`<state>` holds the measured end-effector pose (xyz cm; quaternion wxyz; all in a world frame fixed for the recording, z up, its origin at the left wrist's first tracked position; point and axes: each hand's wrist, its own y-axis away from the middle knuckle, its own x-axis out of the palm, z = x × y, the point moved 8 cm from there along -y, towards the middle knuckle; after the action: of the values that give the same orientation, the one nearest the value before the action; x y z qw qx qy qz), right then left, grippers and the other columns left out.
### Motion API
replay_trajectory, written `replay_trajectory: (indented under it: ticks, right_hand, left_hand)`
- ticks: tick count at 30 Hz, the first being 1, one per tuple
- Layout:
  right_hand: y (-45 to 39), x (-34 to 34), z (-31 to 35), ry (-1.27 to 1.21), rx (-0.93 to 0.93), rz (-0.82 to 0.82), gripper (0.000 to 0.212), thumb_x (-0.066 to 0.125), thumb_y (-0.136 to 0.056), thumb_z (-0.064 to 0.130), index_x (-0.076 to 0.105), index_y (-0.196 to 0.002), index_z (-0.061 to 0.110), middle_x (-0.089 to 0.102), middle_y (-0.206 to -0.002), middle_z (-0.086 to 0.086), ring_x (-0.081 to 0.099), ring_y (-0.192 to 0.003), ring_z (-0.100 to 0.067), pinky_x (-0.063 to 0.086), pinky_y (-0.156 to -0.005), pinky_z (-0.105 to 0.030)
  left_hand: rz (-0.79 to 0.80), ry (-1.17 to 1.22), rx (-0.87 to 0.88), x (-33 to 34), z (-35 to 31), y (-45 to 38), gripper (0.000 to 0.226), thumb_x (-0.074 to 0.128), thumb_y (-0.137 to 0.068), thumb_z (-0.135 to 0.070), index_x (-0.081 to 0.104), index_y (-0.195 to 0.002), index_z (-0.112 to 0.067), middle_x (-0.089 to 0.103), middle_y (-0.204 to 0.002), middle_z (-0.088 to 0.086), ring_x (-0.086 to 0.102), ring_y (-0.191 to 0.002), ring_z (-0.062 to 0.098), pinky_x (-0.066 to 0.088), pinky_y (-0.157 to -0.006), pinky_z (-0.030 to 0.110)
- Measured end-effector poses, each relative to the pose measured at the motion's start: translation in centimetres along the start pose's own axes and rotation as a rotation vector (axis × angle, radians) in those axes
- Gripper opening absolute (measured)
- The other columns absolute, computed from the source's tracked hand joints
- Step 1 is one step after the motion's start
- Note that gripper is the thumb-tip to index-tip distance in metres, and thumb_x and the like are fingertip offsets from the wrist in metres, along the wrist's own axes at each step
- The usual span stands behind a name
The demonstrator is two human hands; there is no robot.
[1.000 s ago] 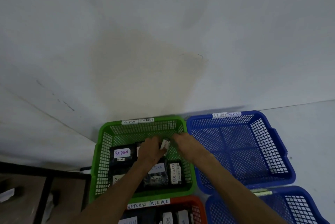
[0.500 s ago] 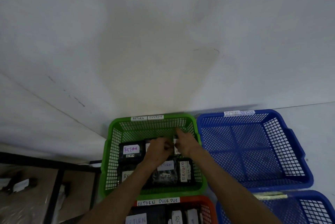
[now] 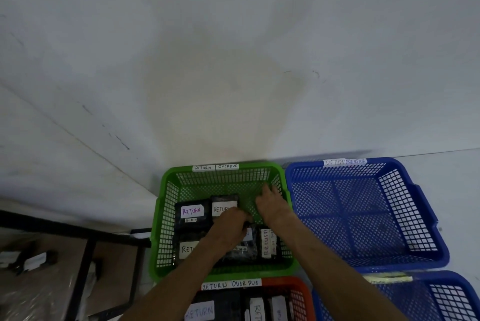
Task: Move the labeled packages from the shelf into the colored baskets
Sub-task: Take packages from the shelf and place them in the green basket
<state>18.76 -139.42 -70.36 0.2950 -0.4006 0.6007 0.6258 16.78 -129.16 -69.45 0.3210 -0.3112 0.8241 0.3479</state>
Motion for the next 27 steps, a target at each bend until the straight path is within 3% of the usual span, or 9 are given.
replay_trajectory:
  ticks: [5, 8, 10, 13, 17, 21, 27]
  right_hand:
    - [1.6, -1.6, -0.2, -0.014, 0.013, -0.039, 0.038, 0.056, -0.089, 0.001, 0.057, -0.128, 0.0, 0.046, -0.14, -0.022, 0.031, -0.138, -0.04, 0.022, -0.12, -0.049]
    - [3.0, -3.8, -0.7, -0.212, 0.034, -0.136, 0.042, 0.053, -0.088, -0.007, 0.053, -0.13, -0.001, 0.049, -0.133, -0.02, 0.043, -0.131, -0.035, 0.031, -0.115, -0.04]
    - [4.7, -5.7, -0.2, -0.362, 0.03, -0.209, 0.041, 0.055, -0.088, -0.004, 0.055, -0.128, 0.001, 0.052, -0.128, -0.017, 0.05, -0.123, -0.032, 0.041, -0.107, -0.035]
    - [8.7, -8.8, 2.7, -0.506, -0.019, -0.295, 0.039, 0.062, -0.09, 0.004, 0.059, -0.129, 0.004, 0.057, -0.121, -0.016, 0.055, -0.114, -0.029, 0.043, -0.097, -0.029]
    - [15.0, -12.8, 10.1, -0.603, -0.128, -0.484, 0.027, 0.066, -0.094, 0.024, 0.067, -0.114, 0.006, 0.067, -0.106, -0.011, 0.061, -0.102, -0.027, 0.046, -0.085, -0.033]
    - [21.3, -16.1, 20.9, -0.684, -0.262, -0.606, 0.025, 0.069, -0.092, 0.02, 0.071, -0.113, 0.007, 0.071, -0.105, -0.007, 0.063, -0.097, -0.021, 0.044, -0.082, -0.026]
    - [29.5, -20.4, 38.2, -0.659, -0.477, -0.736, 0.028, 0.066, -0.095, 0.032, 0.068, -0.12, 0.019, 0.068, -0.11, 0.005, 0.062, -0.1, -0.006, 0.047, -0.09, -0.02]
  left_hand:
    - [-0.074, 0.043, 0.041, -2.0, -0.4, 2.6, 0.029, 0.059, -0.09, -0.005, 0.072, -0.116, -0.009, 0.071, -0.113, 0.012, 0.066, -0.102, 0.024, 0.054, -0.088, 0.039]
    - [-0.165, 0.065, 0.056, -4.6, -0.3, 4.9, 0.026, 0.062, -0.091, -0.007, 0.072, -0.114, -0.01, 0.072, -0.112, 0.008, 0.066, -0.101, 0.02, 0.054, -0.091, 0.036]
    - [-0.22, 0.061, 0.06, -6.7, 0.2, 7.2, 0.028, 0.066, -0.09, -0.009, 0.071, -0.117, -0.01, 0.07, -0.118, 0.005, 0.065, -0.108, 0.019, 0.051, -0.098, 0.03]
    - [-0.295, 0.106, 0.071, -9.8, 1.3, 11.7, 0.026, 0.069, -0.088, -0.009, 0.072, -0.114, -0.01, 0.071, -0.113, 0.006, 0.066, -0.104, 0.018, 0.054, -0.094, 0.034]
    - [-0.378, 0.145, 0.085, -14.2, 2.4, 20.3, 0.03, 0.068, -0.091, -0.017, 0.07, -0.121, -0.016, 0.071, -0.118, -0.001, 0.065, -0.103, 0.008, 0.05, -0.088, 0.017]
    - [-0.478, 0.174, 0.129, -17.8, 5.1, 31.5, 0.035, 0.068, -0.091, -0.022, 0.067, -0.127, -0.022, 0.069, -0.123, -0.005, 0.063, -0.106, 0.004, 0.052, -0.087, 0.015]
    - [-0.648, 0.132, 0.098, -22.1, 11.8, 49.7, 0.032, 0.071, -0.09, -0.026, 0.07, -0.121, -0.026, 0.067, -0.113, -0.02, 0.059, -0.091, -0.017, 0.048, -0.083, 0.004]
